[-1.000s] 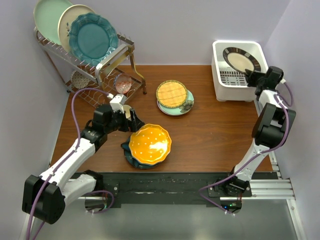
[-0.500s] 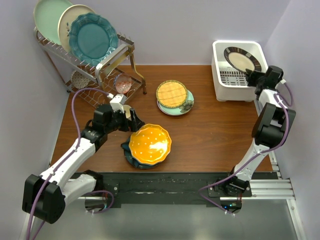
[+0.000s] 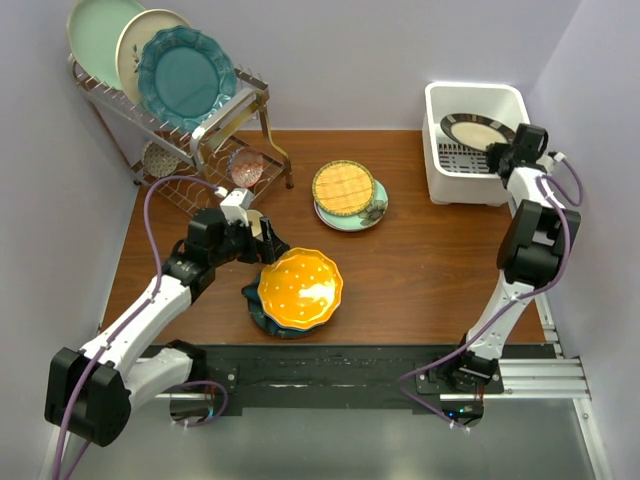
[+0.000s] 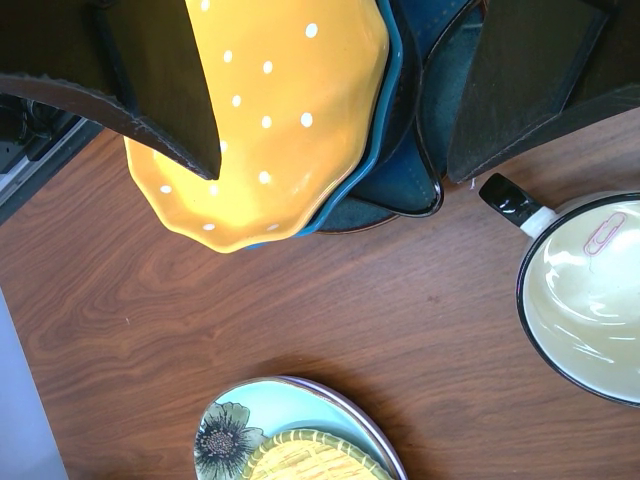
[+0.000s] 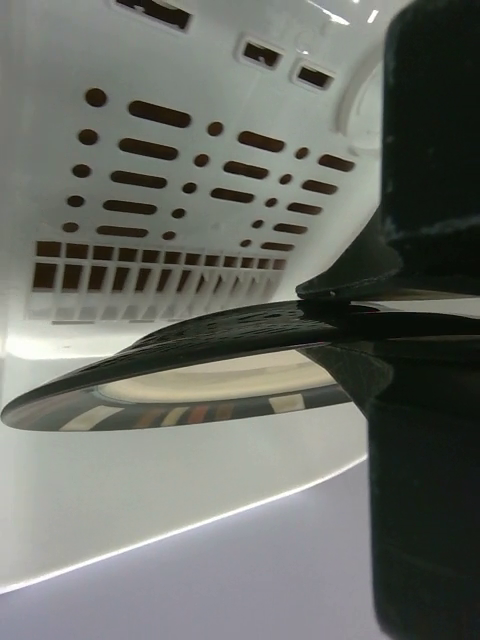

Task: Place the plates into the plastic bin on the countertop
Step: Place the plate in the plastic bin, then pick up the plate from the corner of the board.

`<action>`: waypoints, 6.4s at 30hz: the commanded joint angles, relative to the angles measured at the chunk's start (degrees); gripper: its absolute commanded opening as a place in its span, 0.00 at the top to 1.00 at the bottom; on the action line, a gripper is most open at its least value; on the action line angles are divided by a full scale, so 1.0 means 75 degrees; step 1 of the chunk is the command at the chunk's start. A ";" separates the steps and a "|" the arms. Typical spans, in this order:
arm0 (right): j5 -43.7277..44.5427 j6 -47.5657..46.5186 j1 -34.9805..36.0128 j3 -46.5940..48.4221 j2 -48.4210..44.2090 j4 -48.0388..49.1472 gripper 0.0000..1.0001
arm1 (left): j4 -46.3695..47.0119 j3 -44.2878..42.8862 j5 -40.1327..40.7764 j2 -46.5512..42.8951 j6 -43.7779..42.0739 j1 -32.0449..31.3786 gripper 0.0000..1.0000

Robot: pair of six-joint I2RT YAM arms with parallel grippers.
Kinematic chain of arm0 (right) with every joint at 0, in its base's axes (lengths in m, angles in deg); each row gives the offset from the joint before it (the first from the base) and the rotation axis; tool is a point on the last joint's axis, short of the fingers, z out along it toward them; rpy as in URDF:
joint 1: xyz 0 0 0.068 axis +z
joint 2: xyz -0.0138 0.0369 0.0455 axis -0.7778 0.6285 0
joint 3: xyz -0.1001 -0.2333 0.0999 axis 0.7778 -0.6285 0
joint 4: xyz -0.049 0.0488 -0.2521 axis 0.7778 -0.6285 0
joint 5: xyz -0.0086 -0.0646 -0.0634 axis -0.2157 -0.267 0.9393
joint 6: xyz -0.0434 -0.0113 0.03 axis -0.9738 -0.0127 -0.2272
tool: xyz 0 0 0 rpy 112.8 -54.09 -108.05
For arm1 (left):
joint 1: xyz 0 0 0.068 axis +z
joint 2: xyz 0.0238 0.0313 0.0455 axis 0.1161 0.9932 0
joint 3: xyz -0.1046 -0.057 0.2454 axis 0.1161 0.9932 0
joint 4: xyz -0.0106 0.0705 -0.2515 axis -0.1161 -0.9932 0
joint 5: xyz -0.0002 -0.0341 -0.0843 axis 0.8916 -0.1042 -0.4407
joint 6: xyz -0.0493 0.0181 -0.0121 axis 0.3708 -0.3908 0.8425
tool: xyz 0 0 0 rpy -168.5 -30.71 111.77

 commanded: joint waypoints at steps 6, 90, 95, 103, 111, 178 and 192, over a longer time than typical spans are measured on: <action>0.0340 -0.0342 0.0842 0.0739 0.0535 -0.0072 1.00 | 0.0378 0.0028 -0.0120 0.0005 0.0066 -0.0045 0.00; -0.0794 -0.2875 0.0186 -0.1194 -0.2781 0.0583 0.16 | 0.0413 0.0017 -0.0248 -0.0054 0.0031 -0.0092 0.00; -0.1496 -0.3214 0.0302 -0.1229 -0.3190 0.0501 0.20 | 0.0378 -0.0030 -0.0237 -0.0007 0.0031 -0.0092 0.00; -0.2388 -0.4103 0.0794 -0.1674 -0.4105 0.0128 0.54 | 0.0097 -0.0101 0.0056 -0.0054 0.0042 -0.0092 0.00; -0.3452 -0.5336 0.1720 -0.2129 -0.4878 -0.0589 0.73 | -0.0290 -0.0159 0.0185 -0.0334 0.0042 -0.0092 0.00; -0.2822 -0.6367 0.7311 -0.5425 -0.4504 -0.1163 0.87 | -0.1708 -0.0101 0.0326 0.0333 0.0324 -0.0127 0.02; -0.2154 -0.6660 0.7322 -0.4898 -0.5078 -0.1983 0.89 | -0.1744 -0.0101 0.0396 0.0286 0.0312 -0.0115 0.02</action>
